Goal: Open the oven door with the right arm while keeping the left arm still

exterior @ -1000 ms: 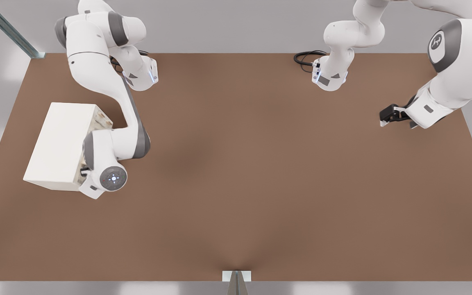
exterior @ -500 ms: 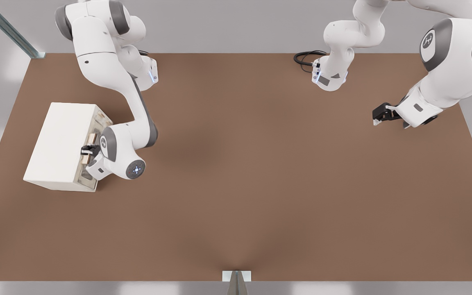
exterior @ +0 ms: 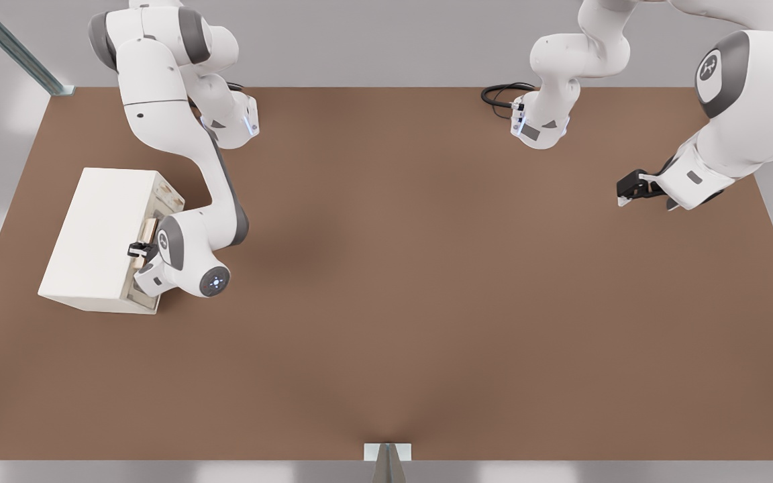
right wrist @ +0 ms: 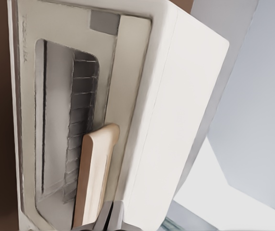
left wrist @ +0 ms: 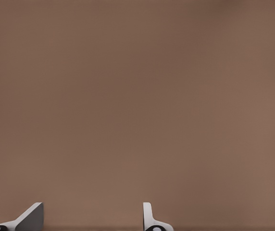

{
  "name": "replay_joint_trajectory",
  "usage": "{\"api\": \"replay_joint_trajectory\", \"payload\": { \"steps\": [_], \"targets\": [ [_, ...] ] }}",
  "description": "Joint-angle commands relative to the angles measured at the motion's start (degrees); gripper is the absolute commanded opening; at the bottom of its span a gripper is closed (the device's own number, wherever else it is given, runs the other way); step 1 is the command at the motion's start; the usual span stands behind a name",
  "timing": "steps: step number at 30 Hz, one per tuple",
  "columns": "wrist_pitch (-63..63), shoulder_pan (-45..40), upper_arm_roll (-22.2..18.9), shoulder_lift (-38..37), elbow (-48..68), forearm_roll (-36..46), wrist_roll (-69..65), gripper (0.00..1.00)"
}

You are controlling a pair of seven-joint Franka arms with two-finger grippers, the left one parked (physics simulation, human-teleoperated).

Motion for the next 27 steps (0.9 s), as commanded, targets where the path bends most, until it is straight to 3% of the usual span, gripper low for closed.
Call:
{"api": "replay_joint_trajectory", "payload": {
  "steps": [1,23,27],
  "targets": [
    [1.0,0.0,0.0,-0.1,-0.3,-0.3,6.2,0.21],
    [1.5,0.2,0.0,0.8,-2.2,-0.2,6.3,0.21],
    [0.8,4.6,0.1,0.7,-0.4,1.3,7.3,0.21]
  ]
}}
